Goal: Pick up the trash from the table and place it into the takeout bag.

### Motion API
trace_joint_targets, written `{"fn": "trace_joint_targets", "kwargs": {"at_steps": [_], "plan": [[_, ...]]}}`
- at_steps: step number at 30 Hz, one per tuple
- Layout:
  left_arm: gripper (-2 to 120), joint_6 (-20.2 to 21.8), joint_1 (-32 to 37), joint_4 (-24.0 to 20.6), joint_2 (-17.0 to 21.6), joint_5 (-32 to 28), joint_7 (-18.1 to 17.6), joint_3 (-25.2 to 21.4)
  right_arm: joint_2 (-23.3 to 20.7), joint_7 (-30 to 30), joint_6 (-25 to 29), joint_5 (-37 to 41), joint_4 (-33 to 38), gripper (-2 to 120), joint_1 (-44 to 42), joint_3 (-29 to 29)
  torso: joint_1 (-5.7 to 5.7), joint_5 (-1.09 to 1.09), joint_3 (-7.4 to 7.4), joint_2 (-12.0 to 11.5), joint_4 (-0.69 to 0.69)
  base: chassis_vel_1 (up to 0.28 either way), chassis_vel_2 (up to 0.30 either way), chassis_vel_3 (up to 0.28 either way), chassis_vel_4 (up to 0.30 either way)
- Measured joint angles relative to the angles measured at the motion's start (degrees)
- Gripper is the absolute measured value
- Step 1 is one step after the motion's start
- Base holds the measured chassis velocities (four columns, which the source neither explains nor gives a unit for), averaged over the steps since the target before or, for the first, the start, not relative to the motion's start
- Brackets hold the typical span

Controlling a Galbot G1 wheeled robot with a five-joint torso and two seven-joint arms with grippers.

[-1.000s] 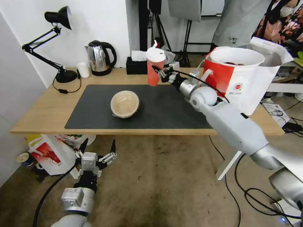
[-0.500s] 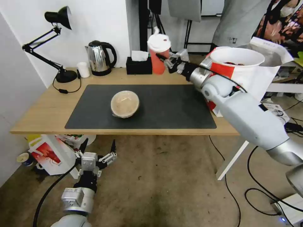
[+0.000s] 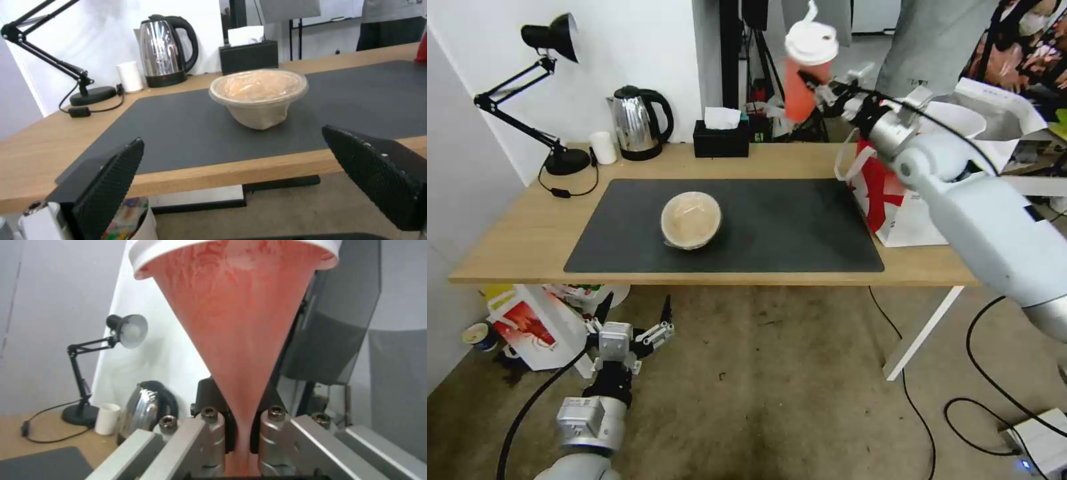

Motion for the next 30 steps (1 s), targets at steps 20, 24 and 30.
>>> {"fn": "trace_joint_targets", "kwargs": {"at_steps": [20, 24, 30], "plan": [[100, 0.0, 0.0, 0.0, 0.0, 0.0, 0.0, 0.0, -4.9, -0.7, 1.7, 0.1, -3.3, 3, -3.0, 11.1, 0.00, 0.00, 0.00, 0.0, 0.00, 0.000, 0.000, 0.000, 0.000], [100, 0.0, 0.0, 0.0, 0.0, 0.0, 0.0, 0.0, -5.6, -1.0, 2.5, 0.0, -4.4, 3, -4.1, 12.8, 0.00, 0.00, 0.00, 0.0, 0.00, 0.000, 0.000, 0.000, 0.000], [100, 0.0, 0.0, 0.0, 0.0, 0.0, 0.0, 0.0, -5.9, -1.4, 3.7, 0.0, -5.6, 3, -5.5, 13.8, 0.00, 0.00, 0.00, 0.0, 0.00, 0.000, 0.000, 0.000, 0.000]]}}
